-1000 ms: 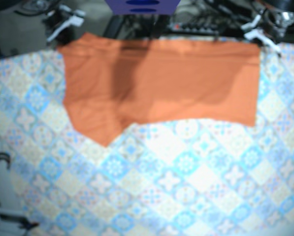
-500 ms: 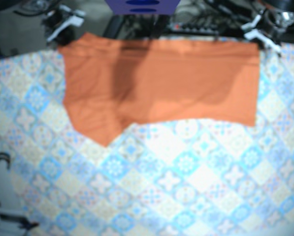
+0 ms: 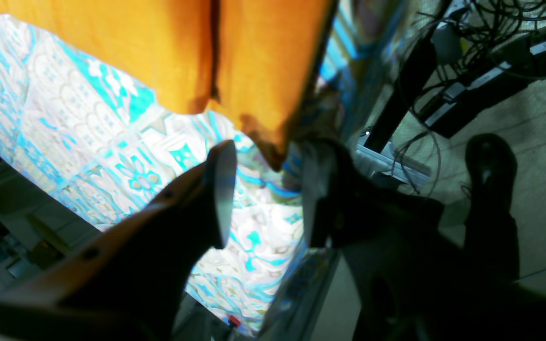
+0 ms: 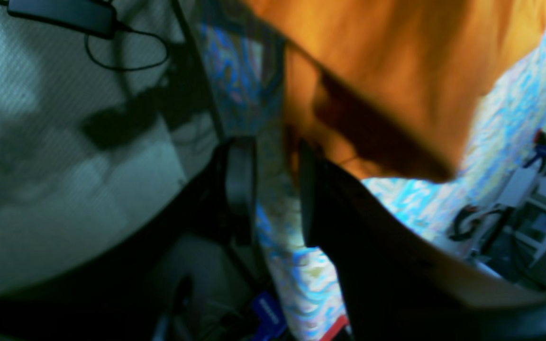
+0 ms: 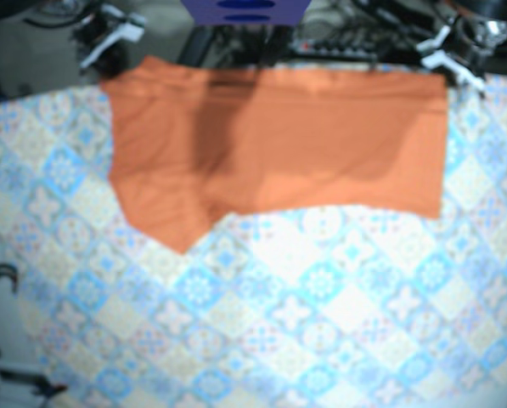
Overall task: Fold the T-shirt properly
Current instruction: 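Hold the folded edge still with both grippers, then pull the right gripper's corner outward to stretch the edge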
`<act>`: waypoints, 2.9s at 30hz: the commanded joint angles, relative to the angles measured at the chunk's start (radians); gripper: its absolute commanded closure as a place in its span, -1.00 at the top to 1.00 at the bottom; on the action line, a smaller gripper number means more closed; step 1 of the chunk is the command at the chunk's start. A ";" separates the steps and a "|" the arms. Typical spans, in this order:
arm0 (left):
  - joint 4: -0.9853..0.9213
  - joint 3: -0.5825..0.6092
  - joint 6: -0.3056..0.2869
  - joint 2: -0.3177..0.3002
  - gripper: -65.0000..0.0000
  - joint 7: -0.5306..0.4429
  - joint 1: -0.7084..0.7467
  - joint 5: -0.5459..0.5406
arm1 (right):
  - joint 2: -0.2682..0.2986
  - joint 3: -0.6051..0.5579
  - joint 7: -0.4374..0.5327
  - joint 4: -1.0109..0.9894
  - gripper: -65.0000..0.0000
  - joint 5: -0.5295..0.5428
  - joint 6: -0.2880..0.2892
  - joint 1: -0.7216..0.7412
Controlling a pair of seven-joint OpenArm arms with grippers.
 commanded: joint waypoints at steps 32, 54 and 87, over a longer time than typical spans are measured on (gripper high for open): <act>0.004 -0.011 0.011 -0.014 -0.30 0.011 0.010 -0.002 | 0.013 -0.007 0.002 0.105 -0.54 0.001 -0.012 0.016; 0.004 -0.015 0.011 -0.013 -0.30 0.052 0.037 -0.004 | 0.039 -0.080 -0.002 -0.017 -0.54 -0.089 -0.011 0.137; 0.004 -0.008 0.011 -0.013 -0.30 0.049 0.034 -0.004 | 0.035 0.044 0.001 -0.013 -0.53 -0.093 -0.017 0.079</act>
